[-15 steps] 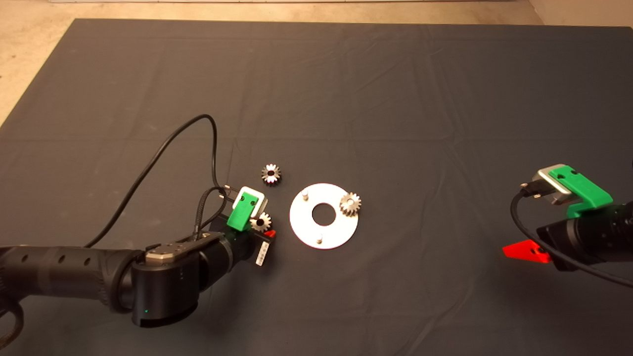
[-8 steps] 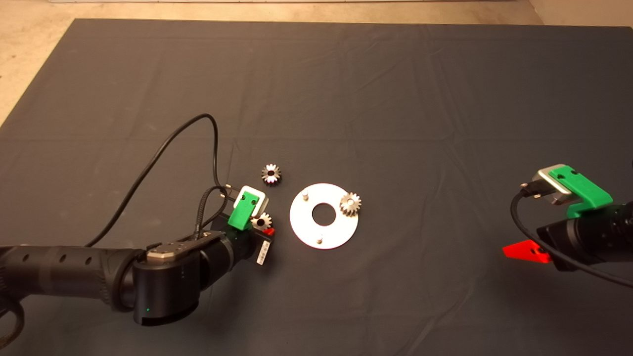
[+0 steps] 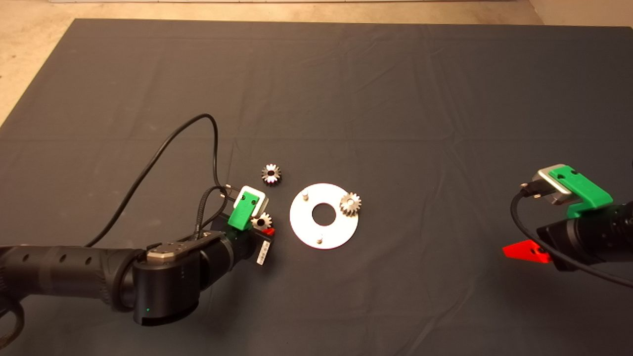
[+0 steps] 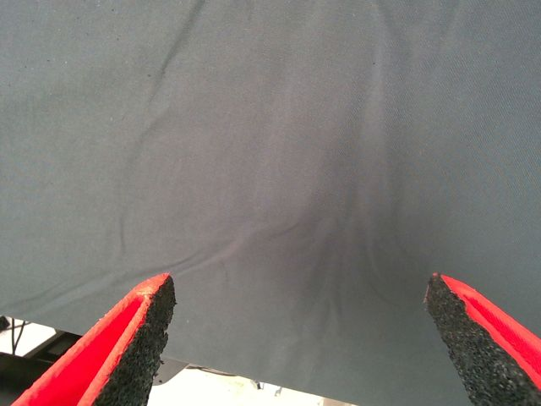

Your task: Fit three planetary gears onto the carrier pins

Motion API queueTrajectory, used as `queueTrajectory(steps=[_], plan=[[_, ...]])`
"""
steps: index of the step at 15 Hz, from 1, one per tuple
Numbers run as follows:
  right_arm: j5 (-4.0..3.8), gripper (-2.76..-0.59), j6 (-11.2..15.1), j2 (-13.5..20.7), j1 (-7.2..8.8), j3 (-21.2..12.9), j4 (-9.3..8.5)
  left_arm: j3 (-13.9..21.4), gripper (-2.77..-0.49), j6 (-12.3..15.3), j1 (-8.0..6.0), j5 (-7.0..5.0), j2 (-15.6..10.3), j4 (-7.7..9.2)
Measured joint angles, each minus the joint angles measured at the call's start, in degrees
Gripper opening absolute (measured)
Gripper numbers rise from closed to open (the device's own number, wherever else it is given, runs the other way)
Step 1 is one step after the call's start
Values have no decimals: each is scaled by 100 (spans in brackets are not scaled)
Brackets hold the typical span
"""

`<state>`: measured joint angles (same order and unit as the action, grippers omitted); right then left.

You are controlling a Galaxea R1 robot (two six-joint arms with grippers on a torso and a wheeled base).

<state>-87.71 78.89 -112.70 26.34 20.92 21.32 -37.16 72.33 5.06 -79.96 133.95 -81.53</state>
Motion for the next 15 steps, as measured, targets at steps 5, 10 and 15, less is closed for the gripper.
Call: queueTrajectory(steps=[5, 10, 15], plan=[[0, -116, 2, 2, 0, 0, 0, 44, -244, -20, 1, -2, -18, 5], [-2, -116, 0, 0, 0, 0, 0, 357, -251, -72, 12, -86, -49, 11], [0, -116, 2, 2, 0, -4, 0, 961, -251, -113, -161, -727, 36, 100]])
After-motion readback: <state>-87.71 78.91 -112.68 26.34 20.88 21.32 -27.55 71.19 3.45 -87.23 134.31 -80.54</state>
